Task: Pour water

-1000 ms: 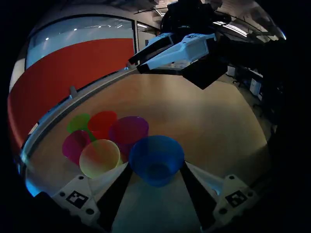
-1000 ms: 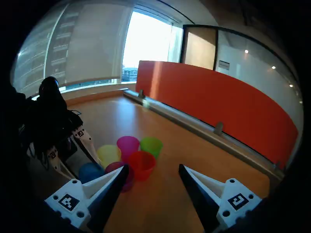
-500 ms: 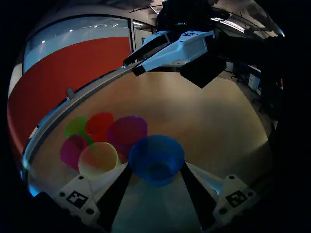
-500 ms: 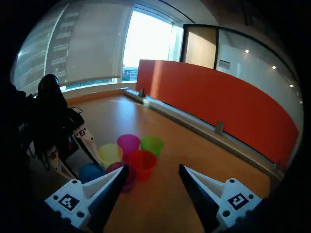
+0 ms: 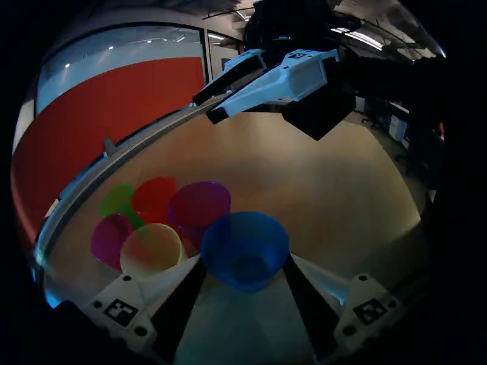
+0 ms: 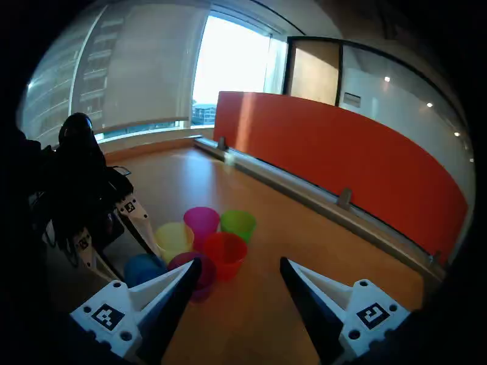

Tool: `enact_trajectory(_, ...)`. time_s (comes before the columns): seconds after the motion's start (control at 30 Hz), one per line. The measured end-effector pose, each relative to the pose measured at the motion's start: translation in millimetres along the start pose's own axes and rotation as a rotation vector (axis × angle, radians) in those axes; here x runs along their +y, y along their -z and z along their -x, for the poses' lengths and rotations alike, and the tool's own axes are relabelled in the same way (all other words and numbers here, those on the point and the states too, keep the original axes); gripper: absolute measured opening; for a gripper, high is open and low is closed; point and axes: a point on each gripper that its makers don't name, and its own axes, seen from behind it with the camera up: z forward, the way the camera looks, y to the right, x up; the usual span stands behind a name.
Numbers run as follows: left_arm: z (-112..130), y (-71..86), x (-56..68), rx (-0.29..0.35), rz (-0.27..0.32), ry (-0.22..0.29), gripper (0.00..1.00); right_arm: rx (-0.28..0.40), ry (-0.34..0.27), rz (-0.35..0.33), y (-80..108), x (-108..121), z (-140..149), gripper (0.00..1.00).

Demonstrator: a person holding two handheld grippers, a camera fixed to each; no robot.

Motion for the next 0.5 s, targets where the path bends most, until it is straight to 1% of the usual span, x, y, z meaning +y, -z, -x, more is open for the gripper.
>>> enact_trajectory(0.4,0.6,-7.6,-0.5,-0.018,-0.003,-0.020,0.86,-0.005,0.005,-0.003,-1.4,-1.3,2.3,1.00)
enact_trajectory(0.5,0.2,-8.0,-0.9,-0.019,-0.002,-0.017,0.86,-0.006,0.005,-0.003,-1.6,-1.3,2.5,1.00)
